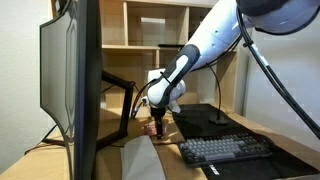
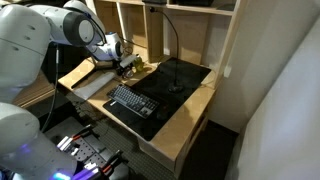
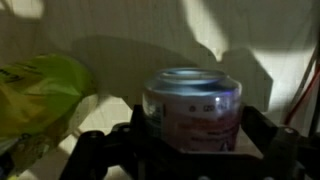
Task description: Put the pink can upright
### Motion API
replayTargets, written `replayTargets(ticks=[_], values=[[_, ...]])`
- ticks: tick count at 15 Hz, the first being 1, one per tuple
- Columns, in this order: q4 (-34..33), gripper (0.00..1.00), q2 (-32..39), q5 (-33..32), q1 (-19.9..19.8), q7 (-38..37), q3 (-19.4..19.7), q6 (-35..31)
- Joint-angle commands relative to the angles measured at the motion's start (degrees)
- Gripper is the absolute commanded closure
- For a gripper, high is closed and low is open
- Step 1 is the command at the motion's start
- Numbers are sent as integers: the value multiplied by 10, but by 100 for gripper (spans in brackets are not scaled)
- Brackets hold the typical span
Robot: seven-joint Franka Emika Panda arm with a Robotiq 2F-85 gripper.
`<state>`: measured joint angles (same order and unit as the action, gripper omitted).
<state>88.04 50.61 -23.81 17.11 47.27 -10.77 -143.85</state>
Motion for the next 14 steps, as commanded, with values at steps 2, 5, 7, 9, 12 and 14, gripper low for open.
replayTargets(ticks=[2, 5, 7, 9, 12, 14], values=[[-6, 0, 0, 3, 0, 18, -19, -7], [-22, 0, 3, 6, 8, 23, -30, 10], [-39, 0, 4, -3, 30, 5, -15, 42], [-61, 0, 7, -13, 52, -7, -1, 87], [-98, 0, 13, -42, 91, -35, 27, 182], [-121, 0, 21, -60, 104, -42, 34, 234]])
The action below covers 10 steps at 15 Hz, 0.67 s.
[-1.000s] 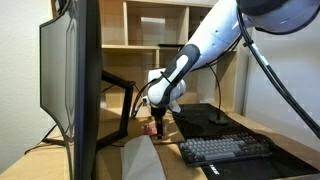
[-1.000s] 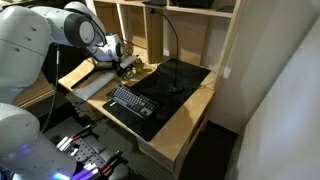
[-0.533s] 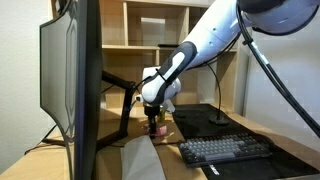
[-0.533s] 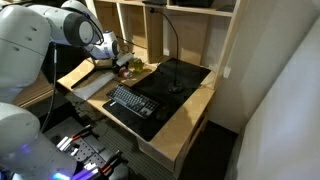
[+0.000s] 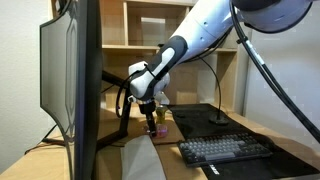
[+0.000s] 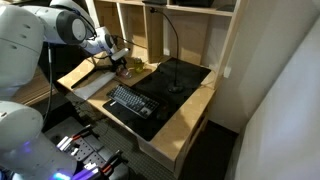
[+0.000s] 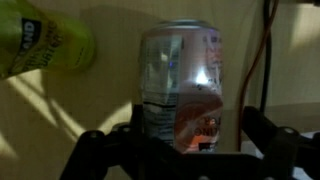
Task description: Put the pink can upright
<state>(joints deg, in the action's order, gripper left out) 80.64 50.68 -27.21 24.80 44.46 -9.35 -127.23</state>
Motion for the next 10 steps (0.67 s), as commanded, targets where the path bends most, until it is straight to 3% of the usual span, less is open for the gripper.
replayTargets(ticks=[1, 5, 10], values=[[-57, 0, 26, -30, 30, -12, 19, 85], [-98, 0, 57, -37, 35, 1, 15, 128], [-130, 0, 87, -66, 35, 4, 19, 92]])
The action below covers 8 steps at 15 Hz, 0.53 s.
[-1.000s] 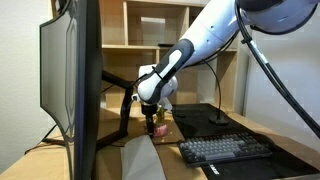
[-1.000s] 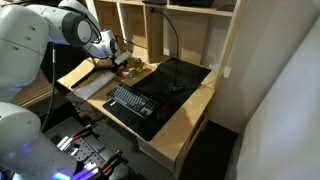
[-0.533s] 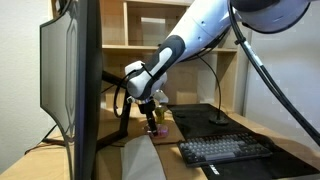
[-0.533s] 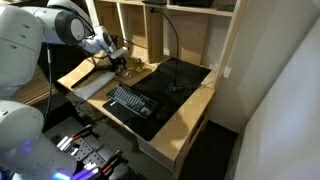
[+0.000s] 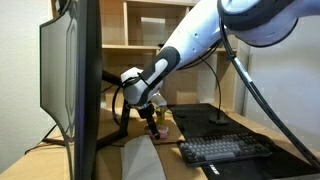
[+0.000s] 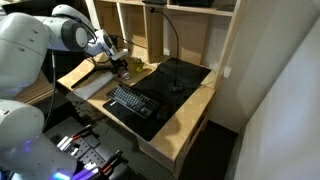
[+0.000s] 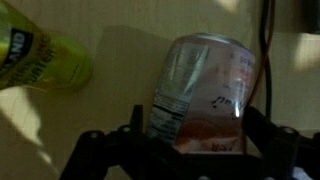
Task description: Put the pink can upright
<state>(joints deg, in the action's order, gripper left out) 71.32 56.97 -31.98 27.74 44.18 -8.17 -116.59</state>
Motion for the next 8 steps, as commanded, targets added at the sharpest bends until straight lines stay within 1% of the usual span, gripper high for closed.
replayTargets(ticks=[1, 4, 5, 8], values=[[-43, 0, 28, -23, 6, 6, 8, -18], [-55, 0, 34, -20, 6, 1, 5, -7], [-22, 0, 17, -15, 0, -1, 2, -7], [-23, 0, 19, -14, -2, 1, 1, -12]])
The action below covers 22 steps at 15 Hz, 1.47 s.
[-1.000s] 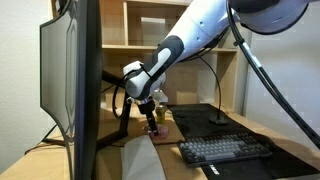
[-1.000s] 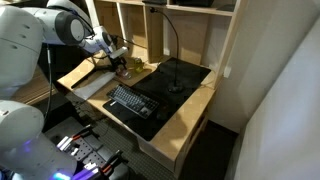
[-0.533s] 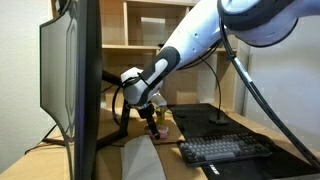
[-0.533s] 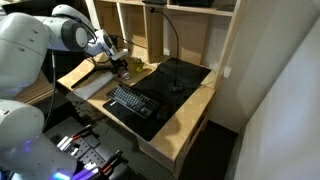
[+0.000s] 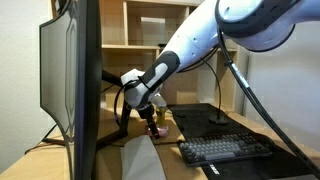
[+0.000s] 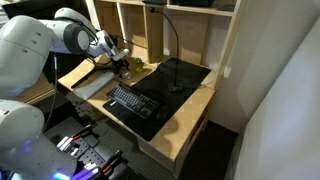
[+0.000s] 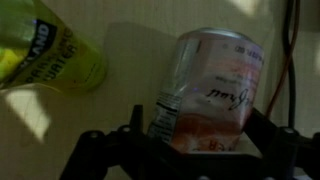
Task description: Put the pink can upright
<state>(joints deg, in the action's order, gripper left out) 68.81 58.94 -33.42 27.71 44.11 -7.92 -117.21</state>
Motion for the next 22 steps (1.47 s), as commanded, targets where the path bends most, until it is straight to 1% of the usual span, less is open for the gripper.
replayTargets(ticks=[1, 2, 3, 4, 6, 7, 8, 9, 14, 18, 22], values=[[4, 15, 0, 6, -6, 8, -7, -10], [5, 27, -1, 4, -5, 4, -6, -19], [7, 17, -1, 2, -5, 0, -5, -25], [7, 10, 0, 5, -6, -3, -6, -25], [2, 0, 0, 2, -1, -2, -1, -5], [2, 5, 0, 2, -1, -3, -1, -4], [2, 0, 0, 2, -1, -3, -1, -4], [2, 0, 0, 2, -1, -3, -1, -4], [4, 0, 1, 2, -5, 4, -5, -15], [9, 0, 5, 24, -26, 30, -27, -49], [17, 0, 6, 23, -33, 38, -31, -75]])
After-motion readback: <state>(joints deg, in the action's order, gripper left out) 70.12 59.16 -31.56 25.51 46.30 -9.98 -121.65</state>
